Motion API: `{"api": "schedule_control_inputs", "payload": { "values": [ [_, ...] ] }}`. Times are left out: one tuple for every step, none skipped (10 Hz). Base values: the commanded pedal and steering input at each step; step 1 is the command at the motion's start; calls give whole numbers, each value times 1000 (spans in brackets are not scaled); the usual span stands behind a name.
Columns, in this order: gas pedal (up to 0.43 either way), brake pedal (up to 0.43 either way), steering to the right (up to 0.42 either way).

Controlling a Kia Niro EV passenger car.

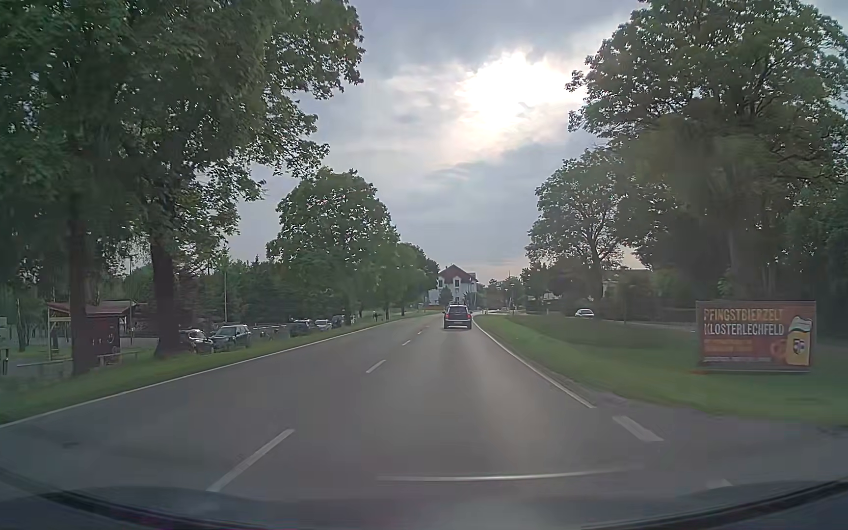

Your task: Follow the waypoints while adhering to traffic rules and regulations

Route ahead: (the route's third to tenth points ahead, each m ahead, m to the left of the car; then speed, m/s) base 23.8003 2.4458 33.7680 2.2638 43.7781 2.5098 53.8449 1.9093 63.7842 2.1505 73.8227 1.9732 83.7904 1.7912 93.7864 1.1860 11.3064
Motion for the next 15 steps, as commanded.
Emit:
{"api": "schedule_control_inputs", "payload": {
  "values": [
    [138, 0, 1],
    [138, 0, 1],
    [138, 0, 1],
    [138, 0, 1],
    [138, 0, 1],
    [138, 0, 1],
    [138, 0, 1],
    [138, 0, 1],
    [138, 0, 1],
    [138, 0, 1],
    [138, 0, 1],
    [138, 0, 1],
    [138, 0, 1],
    [138, 0, 1],
    [138, 0, 1]
  ]
}}
